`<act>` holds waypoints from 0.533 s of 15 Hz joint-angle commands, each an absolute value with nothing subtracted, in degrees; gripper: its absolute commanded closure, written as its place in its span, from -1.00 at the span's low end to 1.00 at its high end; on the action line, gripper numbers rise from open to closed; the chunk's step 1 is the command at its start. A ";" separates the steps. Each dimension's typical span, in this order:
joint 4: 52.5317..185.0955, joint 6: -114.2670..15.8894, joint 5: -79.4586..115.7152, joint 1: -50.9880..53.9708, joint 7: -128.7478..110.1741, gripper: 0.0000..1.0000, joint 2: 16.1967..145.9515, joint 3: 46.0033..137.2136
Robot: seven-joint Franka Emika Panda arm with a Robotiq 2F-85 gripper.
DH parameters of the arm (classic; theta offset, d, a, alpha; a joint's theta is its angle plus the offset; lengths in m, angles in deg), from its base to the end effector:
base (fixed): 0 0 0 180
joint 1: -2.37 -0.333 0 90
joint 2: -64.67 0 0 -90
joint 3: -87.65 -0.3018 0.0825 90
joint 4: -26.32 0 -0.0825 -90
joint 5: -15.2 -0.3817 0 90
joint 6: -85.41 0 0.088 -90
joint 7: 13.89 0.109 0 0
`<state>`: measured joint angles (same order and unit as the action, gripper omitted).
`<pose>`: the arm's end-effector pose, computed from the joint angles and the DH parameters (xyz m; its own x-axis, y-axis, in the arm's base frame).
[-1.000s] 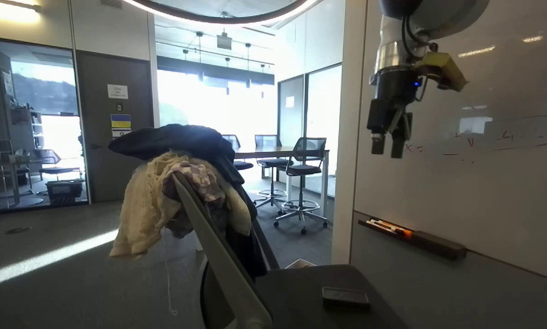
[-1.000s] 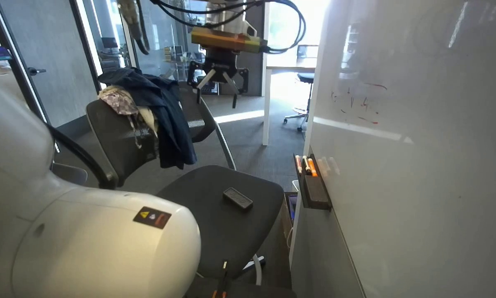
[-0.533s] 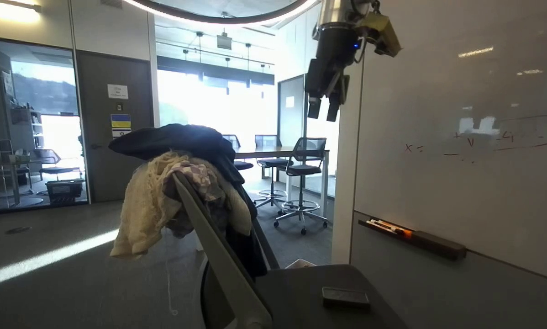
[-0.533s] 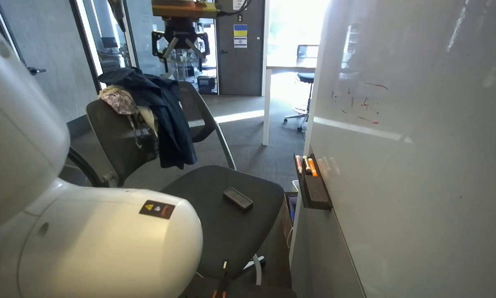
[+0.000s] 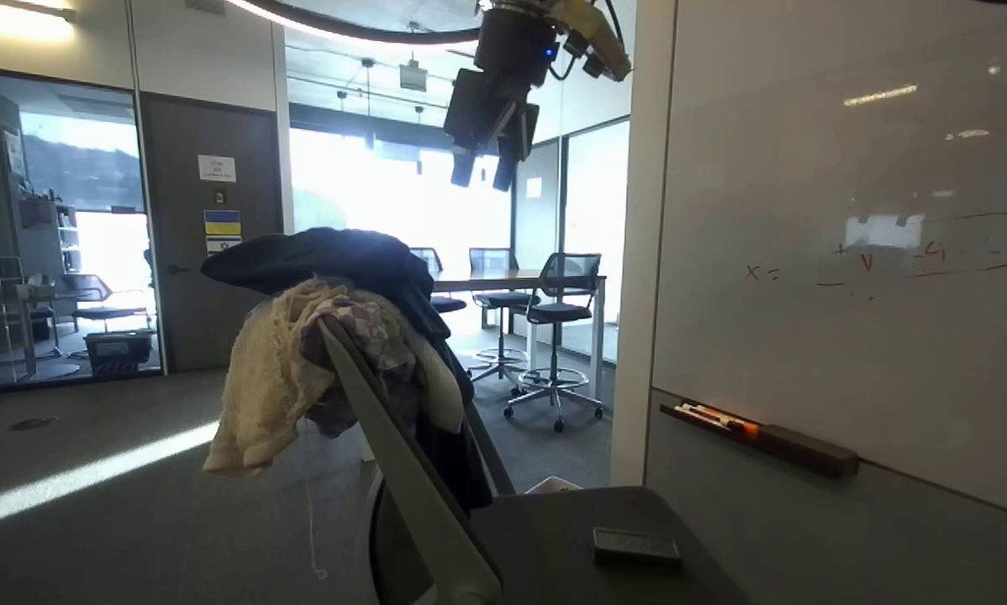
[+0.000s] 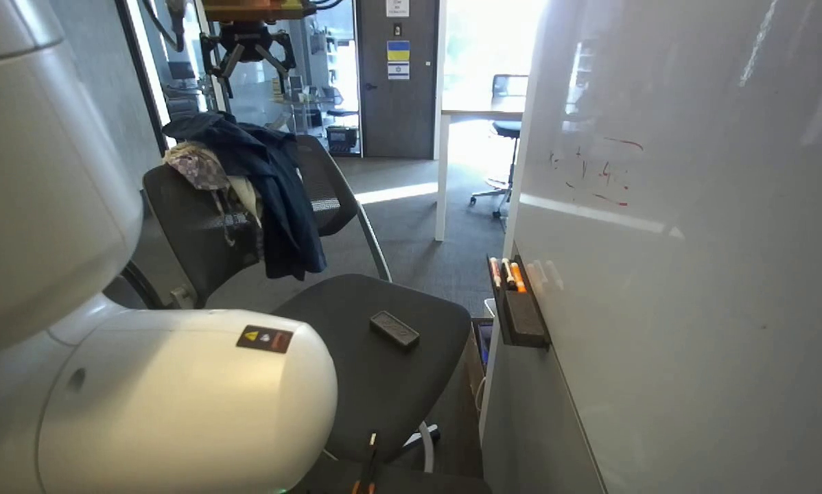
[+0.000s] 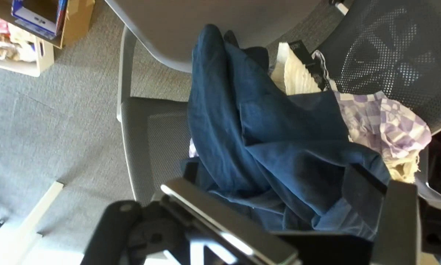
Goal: Remove the clothes from the backrest of the chair and put them on the seat.
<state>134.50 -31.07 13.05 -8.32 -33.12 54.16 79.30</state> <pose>0.5025 0.1818 0.5997 0.7435 0.5945 0.3063 0.5973 -0.7963 0.0955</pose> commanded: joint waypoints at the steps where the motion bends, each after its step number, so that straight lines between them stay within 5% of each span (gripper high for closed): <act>1: 133.88 -38.05 14.04 -9.76 -31.76 -1.00 56.56 77.19; 8: 135.26 -39.12 15.16 -12.43 -30.53 -1.00 60.76 73.35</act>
<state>135.14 -39.46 14.89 -11.48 -31.52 59.56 74.29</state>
